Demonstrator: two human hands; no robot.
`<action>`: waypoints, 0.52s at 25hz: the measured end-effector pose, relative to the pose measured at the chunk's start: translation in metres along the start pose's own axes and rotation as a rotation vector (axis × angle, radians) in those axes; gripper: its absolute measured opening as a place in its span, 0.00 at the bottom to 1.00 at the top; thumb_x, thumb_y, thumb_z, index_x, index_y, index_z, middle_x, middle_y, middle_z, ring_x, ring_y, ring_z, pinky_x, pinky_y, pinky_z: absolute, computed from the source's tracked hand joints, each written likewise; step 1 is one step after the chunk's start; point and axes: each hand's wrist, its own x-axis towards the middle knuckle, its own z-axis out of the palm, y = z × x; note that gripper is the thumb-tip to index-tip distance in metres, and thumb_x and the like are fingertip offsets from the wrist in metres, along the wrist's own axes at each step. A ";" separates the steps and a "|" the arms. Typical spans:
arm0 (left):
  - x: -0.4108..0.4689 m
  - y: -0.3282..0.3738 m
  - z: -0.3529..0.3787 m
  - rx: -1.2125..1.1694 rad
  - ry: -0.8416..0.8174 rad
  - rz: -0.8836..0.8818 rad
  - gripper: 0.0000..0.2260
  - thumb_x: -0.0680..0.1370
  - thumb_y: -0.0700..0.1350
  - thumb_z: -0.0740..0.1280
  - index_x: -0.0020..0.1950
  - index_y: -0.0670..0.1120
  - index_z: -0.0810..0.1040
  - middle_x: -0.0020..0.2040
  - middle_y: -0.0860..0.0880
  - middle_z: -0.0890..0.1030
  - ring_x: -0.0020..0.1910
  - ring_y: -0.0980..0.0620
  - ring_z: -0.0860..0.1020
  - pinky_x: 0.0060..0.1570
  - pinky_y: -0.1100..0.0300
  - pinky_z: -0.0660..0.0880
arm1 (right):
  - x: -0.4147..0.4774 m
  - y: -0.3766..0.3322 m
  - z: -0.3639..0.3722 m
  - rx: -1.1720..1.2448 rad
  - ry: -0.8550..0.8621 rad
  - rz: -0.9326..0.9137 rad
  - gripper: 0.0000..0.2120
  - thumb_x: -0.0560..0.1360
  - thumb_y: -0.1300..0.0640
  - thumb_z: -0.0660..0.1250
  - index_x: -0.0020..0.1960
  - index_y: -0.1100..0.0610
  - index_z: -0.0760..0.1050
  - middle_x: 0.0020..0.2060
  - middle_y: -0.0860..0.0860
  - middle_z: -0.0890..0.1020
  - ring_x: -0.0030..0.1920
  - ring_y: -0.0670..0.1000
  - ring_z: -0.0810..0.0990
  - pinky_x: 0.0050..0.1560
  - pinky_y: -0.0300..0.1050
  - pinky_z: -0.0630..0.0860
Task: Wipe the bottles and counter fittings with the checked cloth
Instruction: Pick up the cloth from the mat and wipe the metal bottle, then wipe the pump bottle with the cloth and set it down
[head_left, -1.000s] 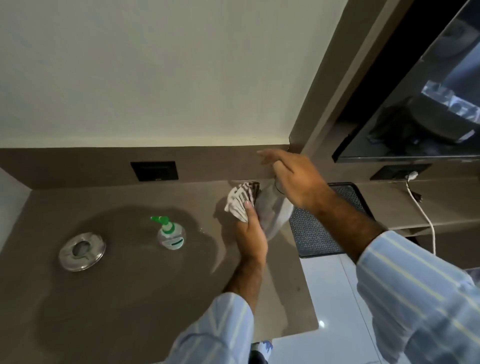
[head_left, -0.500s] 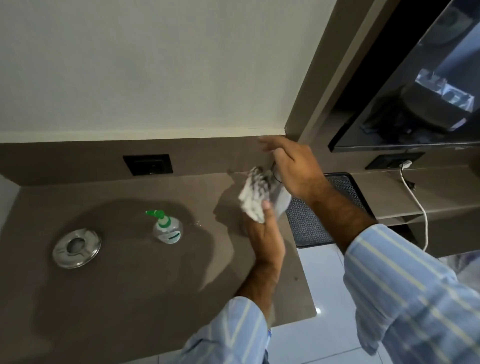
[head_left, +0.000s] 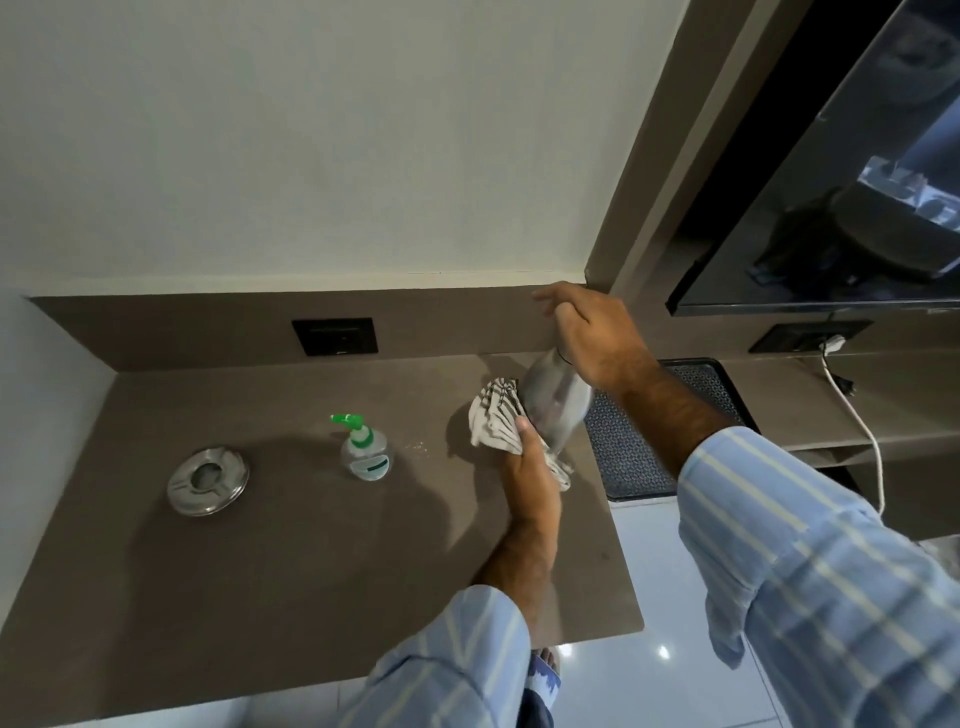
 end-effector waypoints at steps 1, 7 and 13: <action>0.003 0.008 -0.006 -0.041 -0.021 -0.053 0.23 0.82 0.55 0.60 0.73 0.44 0.71 0.71 0.46 0.75 0.68 0.49 0.75 0.72 0.51 0.69 | 0.000 -0.002 -0.002 -0.030 -0.021 0.003 0.24 0.78 0.54 0.50 0.65 0.56 0.79 0.62 0.53 0.83 0.63 0.52 0.79 0.66 0.46 0.73; 0.013 0.083 -0.033 -0.207 0.003 -0.010 0.22 0.83 0.54 0.60 0.74 0.45 0.70 0.71 0.44 0.75 0.70 0.45 0.74 0.72 0.47 0.68 | -0.006 -0.020 -0.017 -0.408 -0.164 0.023 0.30 0.79 0.37 0.52 0.71 0.55 0.72 0.70 0.58 0.75 0.73 0.59 0.70 0.74 0.62 0.65; 0.030 0.165 -0.141 0.141 0.260 0.582 0.12 0.83 0.47 0.62 0.65 0.47 0.77 0.59 0.51 0.83 0.56 0.63 0.80 0.54 0.72 0.74 | -0.044 -0.077 0.038 -0.183 0.099 -0.406 0.16 0.79 0.49 0.62 0.59 0.59 0.77 0.56 0.56 0.81 0.59 0.55 0.79 0.61 0.50 0.75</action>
